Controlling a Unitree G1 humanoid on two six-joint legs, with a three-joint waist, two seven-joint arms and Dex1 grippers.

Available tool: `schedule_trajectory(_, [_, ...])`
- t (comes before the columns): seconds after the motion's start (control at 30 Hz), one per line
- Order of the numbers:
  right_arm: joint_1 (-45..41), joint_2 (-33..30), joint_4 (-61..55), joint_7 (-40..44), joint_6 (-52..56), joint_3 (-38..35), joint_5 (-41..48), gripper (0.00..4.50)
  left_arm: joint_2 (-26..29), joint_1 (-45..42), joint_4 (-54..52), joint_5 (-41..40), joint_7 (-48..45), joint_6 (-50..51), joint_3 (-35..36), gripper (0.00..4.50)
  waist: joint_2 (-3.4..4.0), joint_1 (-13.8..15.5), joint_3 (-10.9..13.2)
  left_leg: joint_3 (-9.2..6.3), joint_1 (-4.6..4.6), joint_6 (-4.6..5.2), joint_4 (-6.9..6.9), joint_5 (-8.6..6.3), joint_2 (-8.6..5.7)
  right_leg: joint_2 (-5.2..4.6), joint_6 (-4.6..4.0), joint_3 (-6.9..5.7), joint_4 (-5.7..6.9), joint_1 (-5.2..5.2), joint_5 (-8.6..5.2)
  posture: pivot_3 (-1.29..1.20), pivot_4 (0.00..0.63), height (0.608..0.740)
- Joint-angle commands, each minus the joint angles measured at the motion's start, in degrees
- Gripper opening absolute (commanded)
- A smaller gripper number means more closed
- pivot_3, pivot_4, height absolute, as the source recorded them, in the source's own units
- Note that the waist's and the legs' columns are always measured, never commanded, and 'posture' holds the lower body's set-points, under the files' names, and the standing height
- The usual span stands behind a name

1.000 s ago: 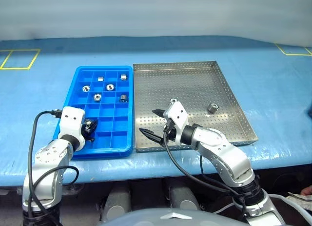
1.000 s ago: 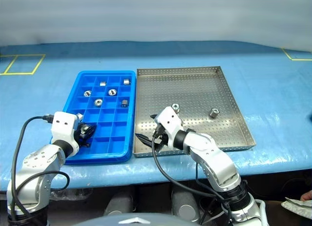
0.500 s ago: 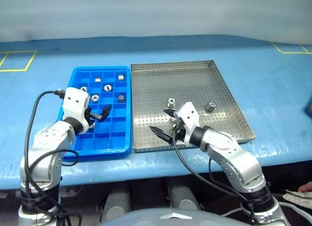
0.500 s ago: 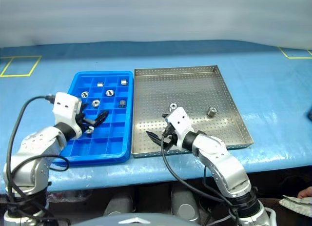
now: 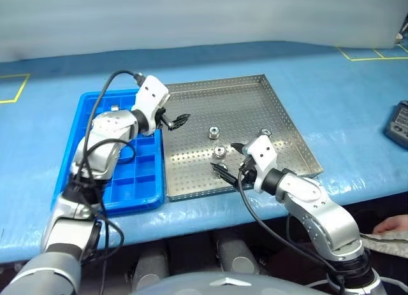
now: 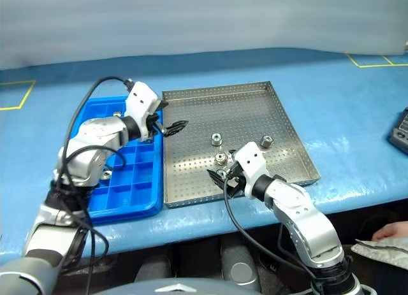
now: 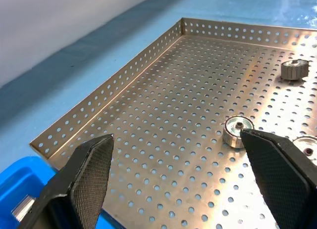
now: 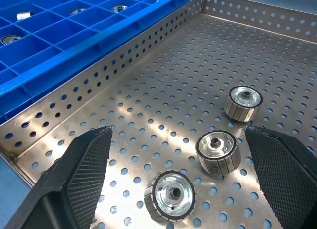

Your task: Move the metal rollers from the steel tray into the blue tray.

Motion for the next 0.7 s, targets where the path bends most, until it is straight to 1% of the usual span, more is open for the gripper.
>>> schedule_trajectory(0.03, [0.7, 0.4, -2.8, -1.1, 0.0, -0.5, -0.1, 4.5, -3.3, -5.1, 9.6, 2.3, 0.0, -5.7, -1.5, 4.44, 0.0, -0.7, 0.0, 0.0, 0.0, 0.0, 0.0, 0.0, -0.01, -0.01, 0.03, 0.01, -0.01, 0.01, 0.01, -0.28, 0.15, 0.74])
schedule_trajectory(0.2, [1.7, 1.2, -3.6, -2.4, 0.0, -0.2, 0.0, 4.5, -7.7, -9.6, 21.1, 4.2, -2.0, -10.3, -3.6, 4.44, 0.0, -2.6, 0.0, -0.01, -0.05, 0.01, -0.07, -0.01, -0.01, 0.0, 0.16, 0.02, -0.02, -0.05, 0.08, -0.29, 0.15, 0.74])
schedule_trajectory(0.37, [2.1, 1.7, -4.1, -3.2, 0.0, 0.2, 0.0, 4.5, -9.9, -11.4, 27.6, 6.3, -2.8, -13.3, -4.8, 4.44, 0.01, -4.6, 0.0, -0.01, -0.06, 0.01, -0.13, -0.01, -0.01, 0.0, 0.19, 0.03, -0.02, -0.08, 0.09, -0.31, 0.15, 0.74])
schedule_trajectory(0.53, [2.6, 1.9, -4.5, -3.8, 0.1, 0.3, 0.1, 4.5, -10.9, -11.0, 30.4, 7.6, -2.6, -14.0, -4.6, 4.44, 0.01, -6.2, 0.0, -0.01, -0.05, 0.01, -0.13, -0.01, -0.01, 0.0, 0.19, 0.04, -0.01, -0.07, 0.09, -0.31, 0.15, 0.74])
schedule_trajectory(0.7, [2.5, 1.9, -4.7, -3.8, 0.4, 0.4, 0.3, 4.5, -10.9, -9.3, 30.0, 8.2, -4.2, -13.6, -5.3, 4.44, 0.01, -6.7, 0.0, -0.01, -0.05, 0.01, -0.15, -0.01, -0.01, 0.0, 0.2, 0.05, -0.01, -0.08, 0.1, -0.31, 0.15, 0.74])
